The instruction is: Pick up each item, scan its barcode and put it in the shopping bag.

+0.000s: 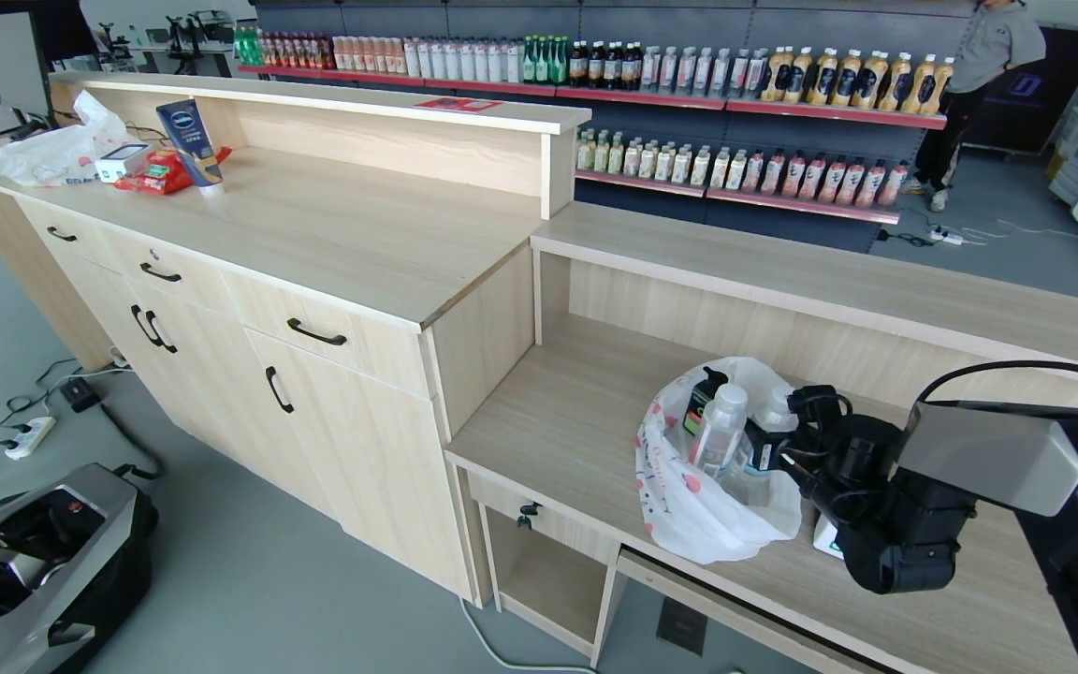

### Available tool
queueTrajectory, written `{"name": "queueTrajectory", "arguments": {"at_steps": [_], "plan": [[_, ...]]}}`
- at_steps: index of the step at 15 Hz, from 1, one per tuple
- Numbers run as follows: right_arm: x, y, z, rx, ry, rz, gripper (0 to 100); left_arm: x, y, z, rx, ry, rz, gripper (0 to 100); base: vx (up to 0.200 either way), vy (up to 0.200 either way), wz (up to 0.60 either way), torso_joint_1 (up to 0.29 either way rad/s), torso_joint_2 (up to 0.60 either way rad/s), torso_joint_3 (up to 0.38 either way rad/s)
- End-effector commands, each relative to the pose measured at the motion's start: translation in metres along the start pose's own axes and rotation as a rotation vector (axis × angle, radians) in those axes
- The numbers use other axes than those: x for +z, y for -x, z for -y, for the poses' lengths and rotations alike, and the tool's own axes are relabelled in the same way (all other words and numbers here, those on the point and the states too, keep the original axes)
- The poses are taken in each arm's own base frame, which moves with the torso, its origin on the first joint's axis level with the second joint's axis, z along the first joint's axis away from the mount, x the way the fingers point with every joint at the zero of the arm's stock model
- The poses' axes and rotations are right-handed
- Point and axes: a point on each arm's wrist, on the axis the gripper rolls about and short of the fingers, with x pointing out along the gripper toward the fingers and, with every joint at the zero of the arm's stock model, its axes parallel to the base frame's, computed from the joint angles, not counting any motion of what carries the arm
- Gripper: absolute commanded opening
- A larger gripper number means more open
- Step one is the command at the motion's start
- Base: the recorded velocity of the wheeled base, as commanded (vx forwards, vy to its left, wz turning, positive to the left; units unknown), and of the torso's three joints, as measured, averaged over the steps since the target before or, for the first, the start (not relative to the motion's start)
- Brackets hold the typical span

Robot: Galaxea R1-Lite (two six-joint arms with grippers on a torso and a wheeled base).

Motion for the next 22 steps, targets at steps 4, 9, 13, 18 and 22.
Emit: {"name": "queueTrajectory", "arguments": {"at_steps": [4,9,13,18,22], "plan": [[-0.002,-0.002,0.000,0.020,0.003,-0.003,0,0.000,0.000,0.000,0.000,0.001,-0.002,100,0.000,0.000,0.00,0.000,0.00,0.000],[0.004,-0.002,0.003,0.032,0.011,0.013,100,0.000,0.000,0.000,0.000,0.001,-0.001,100,0.000,0.000,0.00,0.000,0.00,0.000],[0.041,0.005,0.005,0.039,0.005,0.048,100,0.000,0.000,0.000,0.000,0.001,-0.002,100,0.000,0.000,0.00,0.000,0.00,0.000],[0.088,0.021,0.013,0.022,0.090,0.074,100,0.000,0.000,0.000,0.000,0.001,-0.001,100,0.000,0.000,0.00,0.000,0.00,0.000],[0.166,0.089,0.030,-0.034,0.245,0.127,100,0.000,0.000,0.000,0.000,0.001,-0.001,100,0.000,0.000,0.00,0.000,0.00,0.000]]}}
